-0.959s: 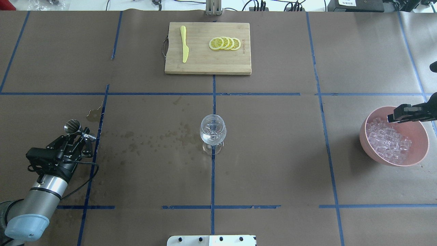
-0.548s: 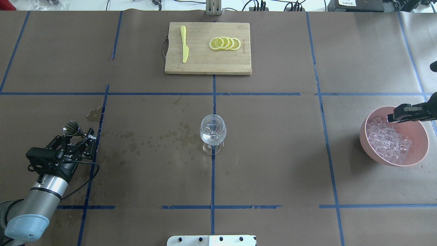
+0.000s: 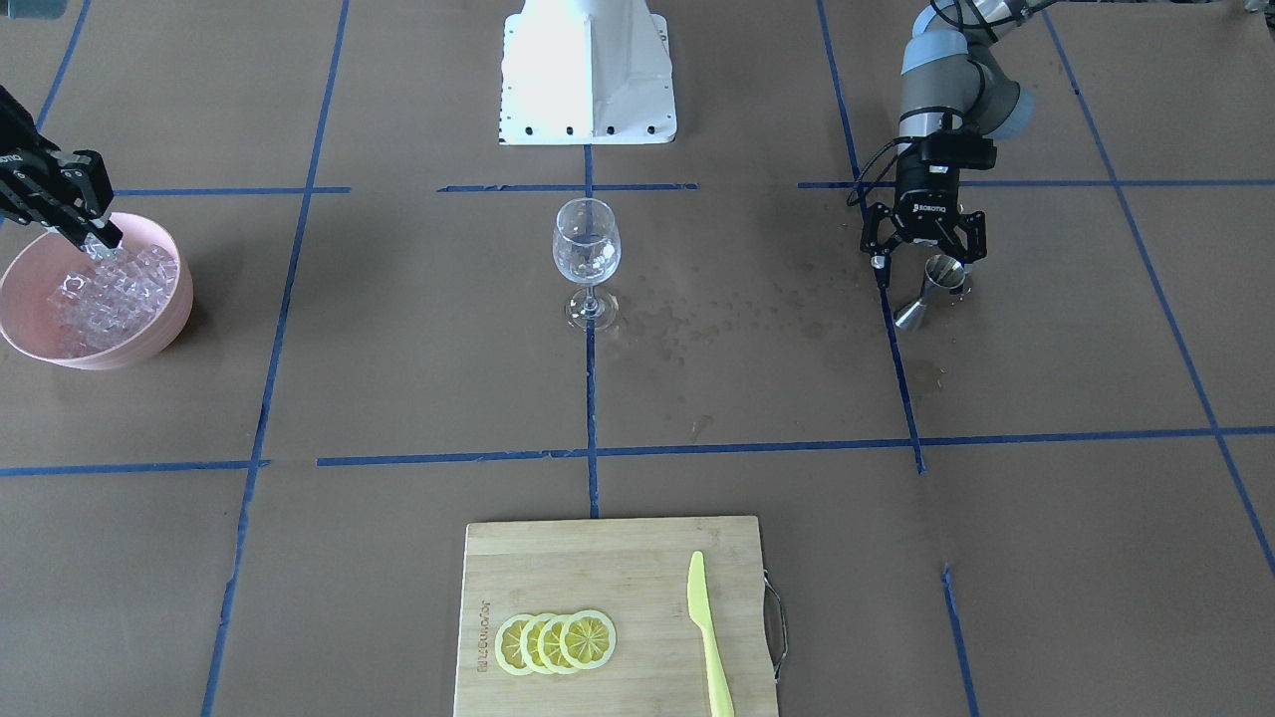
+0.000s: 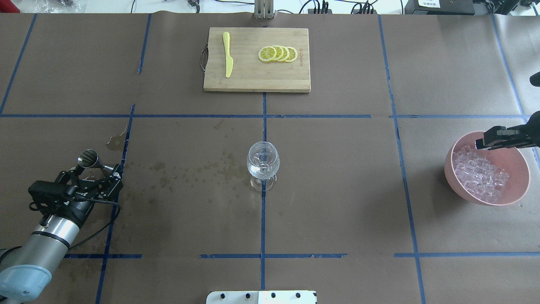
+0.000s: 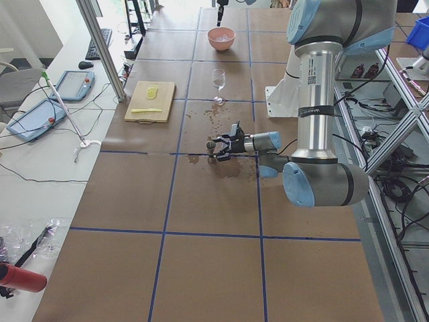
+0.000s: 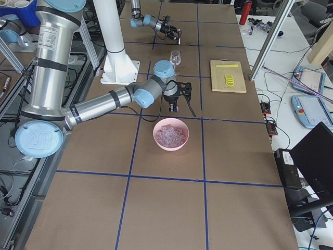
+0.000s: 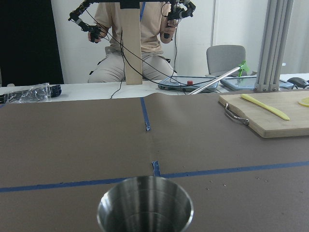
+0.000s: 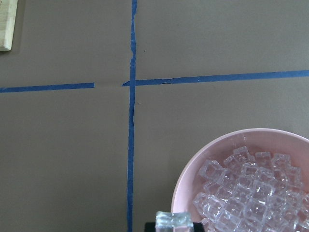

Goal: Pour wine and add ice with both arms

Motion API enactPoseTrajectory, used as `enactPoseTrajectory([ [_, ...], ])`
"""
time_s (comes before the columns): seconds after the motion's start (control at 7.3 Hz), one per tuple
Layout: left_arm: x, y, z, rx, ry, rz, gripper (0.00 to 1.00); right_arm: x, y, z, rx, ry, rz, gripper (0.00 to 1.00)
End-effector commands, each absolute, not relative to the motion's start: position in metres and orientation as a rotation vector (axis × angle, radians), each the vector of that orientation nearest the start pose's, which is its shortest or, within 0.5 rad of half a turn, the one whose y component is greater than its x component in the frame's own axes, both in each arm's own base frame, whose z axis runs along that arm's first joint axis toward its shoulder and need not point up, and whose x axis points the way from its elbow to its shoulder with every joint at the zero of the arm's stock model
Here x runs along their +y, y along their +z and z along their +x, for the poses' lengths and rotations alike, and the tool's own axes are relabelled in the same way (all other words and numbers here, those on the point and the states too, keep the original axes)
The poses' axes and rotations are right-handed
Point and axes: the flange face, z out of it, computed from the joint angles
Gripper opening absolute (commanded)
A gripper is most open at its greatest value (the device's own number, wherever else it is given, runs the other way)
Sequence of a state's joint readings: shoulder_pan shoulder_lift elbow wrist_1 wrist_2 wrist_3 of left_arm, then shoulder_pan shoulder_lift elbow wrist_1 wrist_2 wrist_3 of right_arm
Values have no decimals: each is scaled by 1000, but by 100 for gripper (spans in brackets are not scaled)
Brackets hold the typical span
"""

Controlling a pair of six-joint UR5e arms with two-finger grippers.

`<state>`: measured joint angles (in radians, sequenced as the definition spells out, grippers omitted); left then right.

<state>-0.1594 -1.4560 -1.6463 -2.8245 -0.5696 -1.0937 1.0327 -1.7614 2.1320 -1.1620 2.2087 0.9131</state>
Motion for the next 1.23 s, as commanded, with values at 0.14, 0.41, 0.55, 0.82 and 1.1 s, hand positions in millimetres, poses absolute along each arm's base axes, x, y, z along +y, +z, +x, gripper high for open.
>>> enactPoseTrajectory([
  [0.14,-268,520,373,810,-204,1016,100,-383,400,-148,-1012,95,140,0],
  [0.41,-254,486,367,777,-123,823,100,-392,378,-154,-1049,109,152,0],
  [0.55,-247,497,347,749,-83,773,100,-403,350,-161,-1096,150,156,0],
  [0.82,-235,500,341,787,-25,658,100,-408,322,-174,-1149,158,142,0],
  [1.1,-219,482,324,861,34,521,100,-414,273,-206,-1220,127,148,0],
])
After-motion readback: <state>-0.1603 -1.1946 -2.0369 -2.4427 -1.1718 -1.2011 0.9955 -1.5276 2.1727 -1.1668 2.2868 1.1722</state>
